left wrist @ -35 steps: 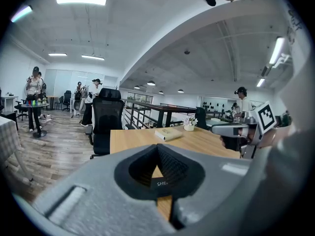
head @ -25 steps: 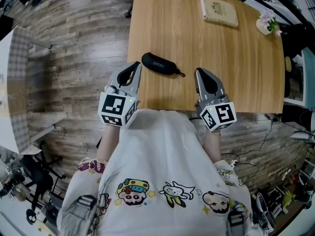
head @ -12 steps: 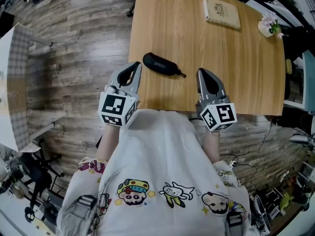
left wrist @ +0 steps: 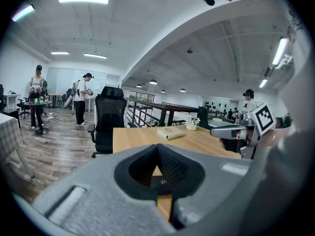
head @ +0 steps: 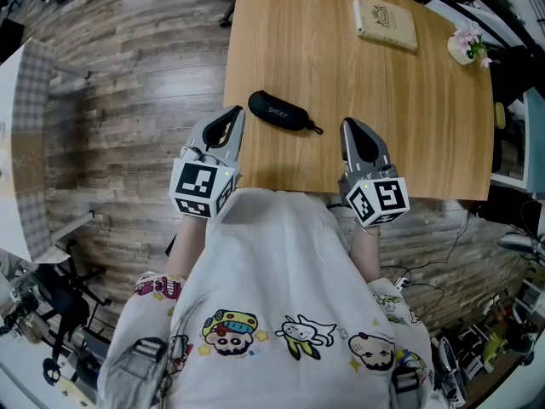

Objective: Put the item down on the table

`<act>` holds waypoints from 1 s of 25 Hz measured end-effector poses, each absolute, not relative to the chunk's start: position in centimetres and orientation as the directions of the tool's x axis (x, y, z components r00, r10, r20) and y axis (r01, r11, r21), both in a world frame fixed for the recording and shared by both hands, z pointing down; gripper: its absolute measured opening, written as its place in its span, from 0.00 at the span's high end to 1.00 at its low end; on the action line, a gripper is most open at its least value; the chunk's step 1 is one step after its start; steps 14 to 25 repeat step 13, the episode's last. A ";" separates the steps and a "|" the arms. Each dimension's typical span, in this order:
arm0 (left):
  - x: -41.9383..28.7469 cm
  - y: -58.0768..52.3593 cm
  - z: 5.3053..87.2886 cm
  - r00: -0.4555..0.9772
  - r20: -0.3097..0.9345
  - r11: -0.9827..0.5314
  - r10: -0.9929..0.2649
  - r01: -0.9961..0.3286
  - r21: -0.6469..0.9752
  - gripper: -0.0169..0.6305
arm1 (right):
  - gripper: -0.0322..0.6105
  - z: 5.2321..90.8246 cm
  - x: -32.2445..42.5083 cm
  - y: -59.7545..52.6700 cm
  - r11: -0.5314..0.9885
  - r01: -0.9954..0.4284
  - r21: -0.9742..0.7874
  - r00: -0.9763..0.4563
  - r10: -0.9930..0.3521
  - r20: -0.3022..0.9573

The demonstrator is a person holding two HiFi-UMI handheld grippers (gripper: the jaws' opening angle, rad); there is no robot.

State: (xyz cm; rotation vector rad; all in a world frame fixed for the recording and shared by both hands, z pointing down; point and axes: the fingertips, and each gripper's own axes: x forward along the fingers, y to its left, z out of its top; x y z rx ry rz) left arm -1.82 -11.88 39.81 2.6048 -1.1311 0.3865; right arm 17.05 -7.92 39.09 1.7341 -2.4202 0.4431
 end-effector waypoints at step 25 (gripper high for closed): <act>-2.0 -12.5 39.8 0.659 0.350 -0.657 -0.665 -0.740 0.144 0.98 | 0.94 38.9 16.9 -8.5 0.296 -0.942 -0.158 -0.330 -0.903 0.276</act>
